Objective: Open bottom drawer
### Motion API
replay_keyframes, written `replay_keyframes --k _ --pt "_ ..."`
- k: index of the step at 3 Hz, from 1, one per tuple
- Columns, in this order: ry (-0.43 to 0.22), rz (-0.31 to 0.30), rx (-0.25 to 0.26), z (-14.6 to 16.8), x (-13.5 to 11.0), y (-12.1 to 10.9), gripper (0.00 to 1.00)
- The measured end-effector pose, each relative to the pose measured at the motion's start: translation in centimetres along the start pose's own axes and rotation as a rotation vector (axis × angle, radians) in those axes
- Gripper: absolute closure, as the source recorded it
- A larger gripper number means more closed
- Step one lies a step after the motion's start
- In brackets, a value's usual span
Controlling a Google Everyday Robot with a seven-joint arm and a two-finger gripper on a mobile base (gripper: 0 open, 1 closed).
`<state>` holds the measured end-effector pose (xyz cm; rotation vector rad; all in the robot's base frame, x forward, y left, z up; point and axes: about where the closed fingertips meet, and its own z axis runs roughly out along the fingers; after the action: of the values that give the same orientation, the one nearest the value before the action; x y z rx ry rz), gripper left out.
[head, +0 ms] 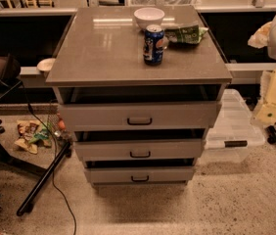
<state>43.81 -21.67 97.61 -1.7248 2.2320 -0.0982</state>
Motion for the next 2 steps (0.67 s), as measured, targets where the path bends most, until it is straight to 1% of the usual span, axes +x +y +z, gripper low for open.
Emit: replay_keyframes --k 1,2 --pt "0.000 0.000 0.000 0.0 0.0 0.0 0.00" --pt "0.001 -0.023 -0.013 2.4 -0.3 0.5 0.00"
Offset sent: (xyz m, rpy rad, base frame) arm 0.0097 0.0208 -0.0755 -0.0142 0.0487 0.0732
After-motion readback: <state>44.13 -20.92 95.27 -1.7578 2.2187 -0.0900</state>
